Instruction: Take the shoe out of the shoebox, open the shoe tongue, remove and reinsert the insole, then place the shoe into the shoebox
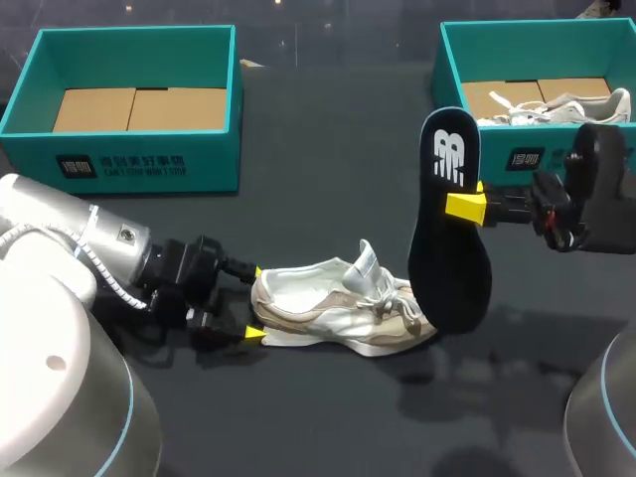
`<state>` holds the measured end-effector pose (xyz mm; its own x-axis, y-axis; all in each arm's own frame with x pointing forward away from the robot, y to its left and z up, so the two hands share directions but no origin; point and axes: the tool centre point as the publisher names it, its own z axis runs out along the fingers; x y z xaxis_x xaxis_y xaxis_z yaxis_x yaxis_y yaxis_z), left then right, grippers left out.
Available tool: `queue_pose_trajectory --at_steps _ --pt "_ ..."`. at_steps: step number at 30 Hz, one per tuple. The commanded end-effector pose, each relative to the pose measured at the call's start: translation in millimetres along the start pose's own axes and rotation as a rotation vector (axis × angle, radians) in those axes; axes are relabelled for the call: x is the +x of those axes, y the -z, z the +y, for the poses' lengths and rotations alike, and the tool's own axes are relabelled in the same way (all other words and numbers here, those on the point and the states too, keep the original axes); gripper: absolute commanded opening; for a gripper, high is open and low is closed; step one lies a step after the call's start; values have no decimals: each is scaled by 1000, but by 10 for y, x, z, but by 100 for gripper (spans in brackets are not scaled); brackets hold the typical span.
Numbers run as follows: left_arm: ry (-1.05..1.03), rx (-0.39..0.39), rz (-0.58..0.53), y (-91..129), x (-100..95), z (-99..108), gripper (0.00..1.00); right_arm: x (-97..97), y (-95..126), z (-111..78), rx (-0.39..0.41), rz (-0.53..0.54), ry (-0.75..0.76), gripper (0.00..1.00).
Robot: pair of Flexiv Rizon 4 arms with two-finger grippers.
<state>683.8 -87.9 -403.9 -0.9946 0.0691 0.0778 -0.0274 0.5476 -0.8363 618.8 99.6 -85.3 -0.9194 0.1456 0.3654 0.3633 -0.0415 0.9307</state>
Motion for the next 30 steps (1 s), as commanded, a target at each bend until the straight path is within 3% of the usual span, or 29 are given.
queue_pose_trajectory --at_steps 1,5,8,21,30 --pt "22 -131 28 215 18 -36 100 15 -7 -9 0 -4 0 0" --pt "49 -211 72 343 29 -16 100 15 -7 -9 0 -4 0 0" --pt "4 -339 103 464 51 -10 100 15 -7 -9 0 -4 0 0" --pt "4 -339 103 464 51 -10 100 15 -7 -9 0 -4 0 0" --pt "-19 -577 123 673 31 -201 100 15 -7 -9 0 -4 0 0"
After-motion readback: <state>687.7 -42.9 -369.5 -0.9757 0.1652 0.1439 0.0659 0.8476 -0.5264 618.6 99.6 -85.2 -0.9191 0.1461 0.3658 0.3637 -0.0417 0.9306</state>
